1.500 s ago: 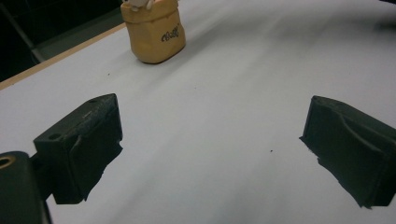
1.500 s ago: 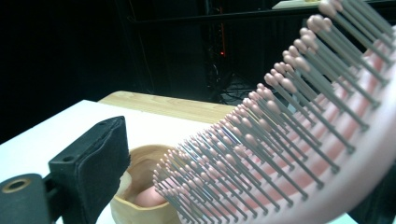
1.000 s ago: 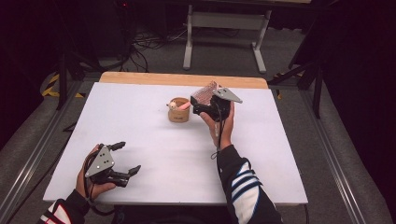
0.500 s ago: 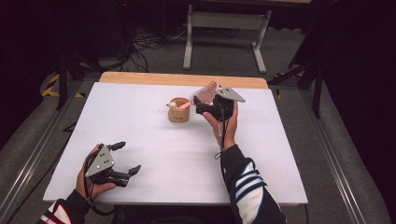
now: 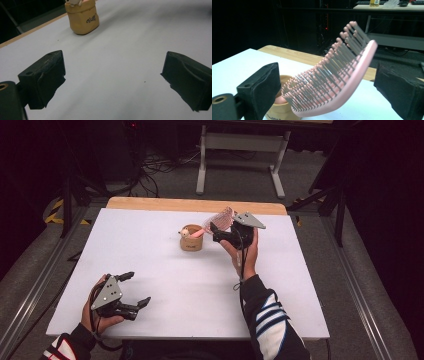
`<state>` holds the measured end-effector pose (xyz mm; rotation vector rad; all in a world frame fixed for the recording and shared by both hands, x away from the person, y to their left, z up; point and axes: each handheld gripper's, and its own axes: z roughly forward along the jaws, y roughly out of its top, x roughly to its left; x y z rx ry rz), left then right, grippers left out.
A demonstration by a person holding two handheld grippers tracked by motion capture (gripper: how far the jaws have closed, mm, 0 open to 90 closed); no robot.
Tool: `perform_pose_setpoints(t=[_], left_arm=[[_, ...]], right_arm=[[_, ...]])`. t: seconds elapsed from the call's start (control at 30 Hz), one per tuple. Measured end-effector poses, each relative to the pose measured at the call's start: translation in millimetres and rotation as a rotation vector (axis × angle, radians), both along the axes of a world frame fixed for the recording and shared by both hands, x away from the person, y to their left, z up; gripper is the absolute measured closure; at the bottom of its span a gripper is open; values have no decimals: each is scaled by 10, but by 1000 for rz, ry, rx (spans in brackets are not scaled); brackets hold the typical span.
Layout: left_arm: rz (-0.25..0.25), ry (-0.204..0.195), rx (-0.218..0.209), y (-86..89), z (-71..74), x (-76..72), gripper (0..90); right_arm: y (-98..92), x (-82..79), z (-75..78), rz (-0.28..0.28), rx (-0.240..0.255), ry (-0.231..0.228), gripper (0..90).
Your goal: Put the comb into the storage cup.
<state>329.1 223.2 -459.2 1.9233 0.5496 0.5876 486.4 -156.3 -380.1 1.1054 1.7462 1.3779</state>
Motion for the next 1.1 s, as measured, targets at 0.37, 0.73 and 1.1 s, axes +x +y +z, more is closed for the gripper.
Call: perform_pose_setpoints(t=[0.37, 0.73, 1.1], left_arm=[[2, -1, -4, 4, 4, -3, 55], [4, 0, -8, 7, 8, -2, 50], [7, -2, -8, 11, 7, 1, 49]], right_arm=[[-77, -58, 112, 14, -22, -39, 70], [-115, -147, 247, 39, -62, -66, 67], [-153, -235, 325, 54, -99, -91, 67]])
